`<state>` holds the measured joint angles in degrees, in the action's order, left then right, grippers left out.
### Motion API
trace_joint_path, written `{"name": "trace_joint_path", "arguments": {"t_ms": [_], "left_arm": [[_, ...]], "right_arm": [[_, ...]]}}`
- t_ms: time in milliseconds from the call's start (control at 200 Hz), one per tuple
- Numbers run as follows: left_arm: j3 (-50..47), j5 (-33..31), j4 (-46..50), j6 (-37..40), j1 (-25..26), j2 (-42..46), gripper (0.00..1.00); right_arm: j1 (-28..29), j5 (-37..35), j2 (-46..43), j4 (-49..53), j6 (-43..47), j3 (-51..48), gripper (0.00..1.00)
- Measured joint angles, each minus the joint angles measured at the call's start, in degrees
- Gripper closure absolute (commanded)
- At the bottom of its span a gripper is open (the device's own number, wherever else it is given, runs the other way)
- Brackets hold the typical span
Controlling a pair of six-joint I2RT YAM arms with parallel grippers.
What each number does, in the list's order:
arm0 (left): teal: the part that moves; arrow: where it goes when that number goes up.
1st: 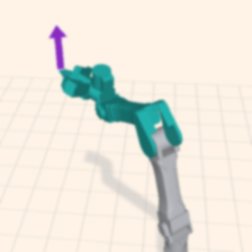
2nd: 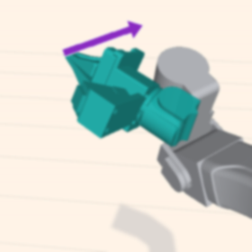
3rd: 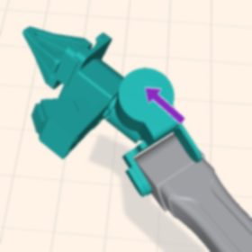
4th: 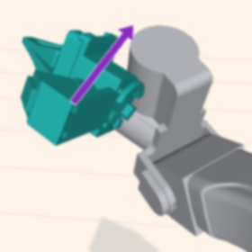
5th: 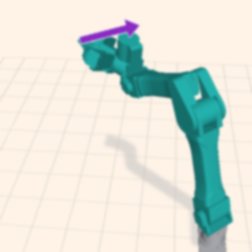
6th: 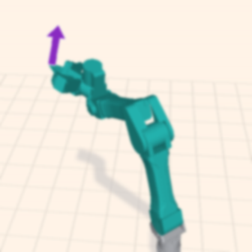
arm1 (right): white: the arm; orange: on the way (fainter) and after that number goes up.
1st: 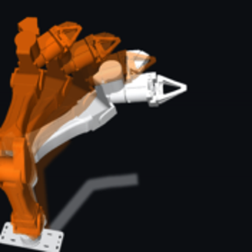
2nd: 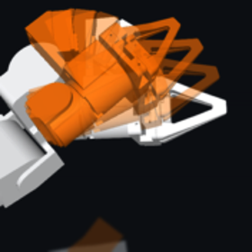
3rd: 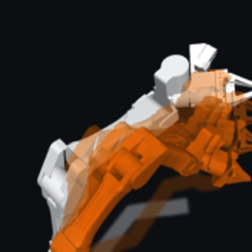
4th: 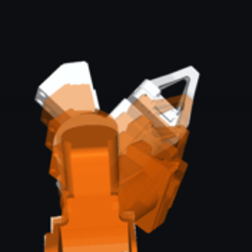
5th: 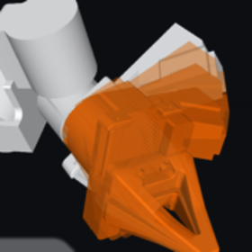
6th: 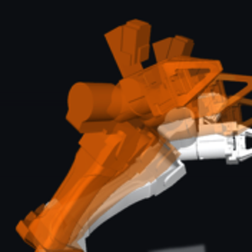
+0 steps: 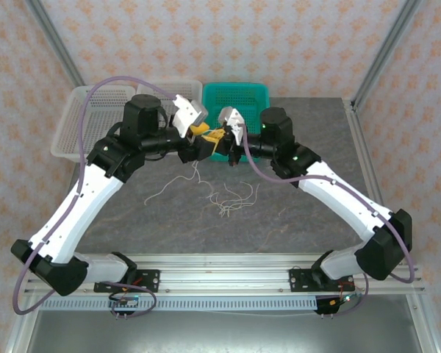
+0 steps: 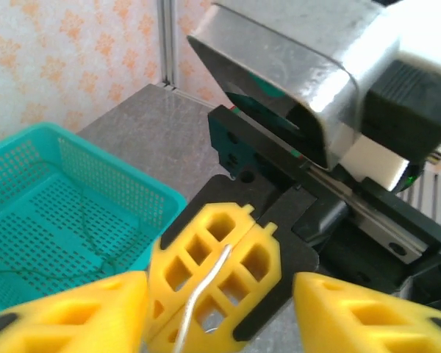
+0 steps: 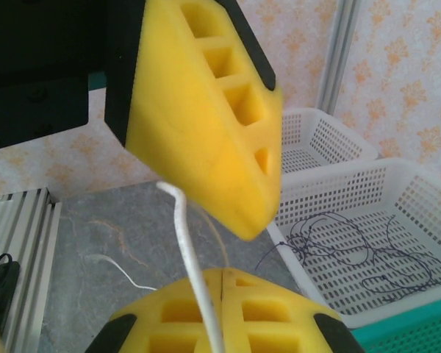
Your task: Untangle the cables
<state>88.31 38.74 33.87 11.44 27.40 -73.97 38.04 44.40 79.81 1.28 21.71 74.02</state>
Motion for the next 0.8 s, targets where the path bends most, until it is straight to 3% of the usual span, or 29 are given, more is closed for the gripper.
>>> {"name": "trace_joint_path", "arguments": {"t_ms": [115,295,345,415,485,666,801], "left_arm": [[-0.74,1.55,-1.09,-0.39,0.83,0.46,1.00],[-1.57,1.25,-2.05,0.00,0.85,1.25,1.00],[-1.81,0.57,-2.56,-0.48,0.37,1.55,1.00],[-1.81,-0.79,-3.74,-1.62,-1.03,1.75,1.00],[-1.68,-3.15,-4.98,-3.04,-2.54,2.14,1.00],[6.45,-12.81,-3.93,-4.48,-4.70,0.90,1.00],[13.29,-21.97,-3.96,-3.56,-5.68,-0.44,1.00]], "right_arm": [[-0.31,-0.39,0.28,-0.44,-0.07,0.11,1.00],[-0.24,-1.81,0.37,-1.33,0.00,-0.09,1.00],[-0.07,-2.25,0.31,-2.01,0.02,-0.50,0.88],[0.46,-2.86,-0.11,-2.54,-0.02,-1.53,0.53],[0.81,-3.56,-1.14,-2.97,0.20,-3.41,0.30],[0.92,-6.84,-6.82,-4.96,-1.01,-10.73,0.08],[0.92,-11.80,-12.37,-7.85,-3.72,-15.30,0.01]]}}
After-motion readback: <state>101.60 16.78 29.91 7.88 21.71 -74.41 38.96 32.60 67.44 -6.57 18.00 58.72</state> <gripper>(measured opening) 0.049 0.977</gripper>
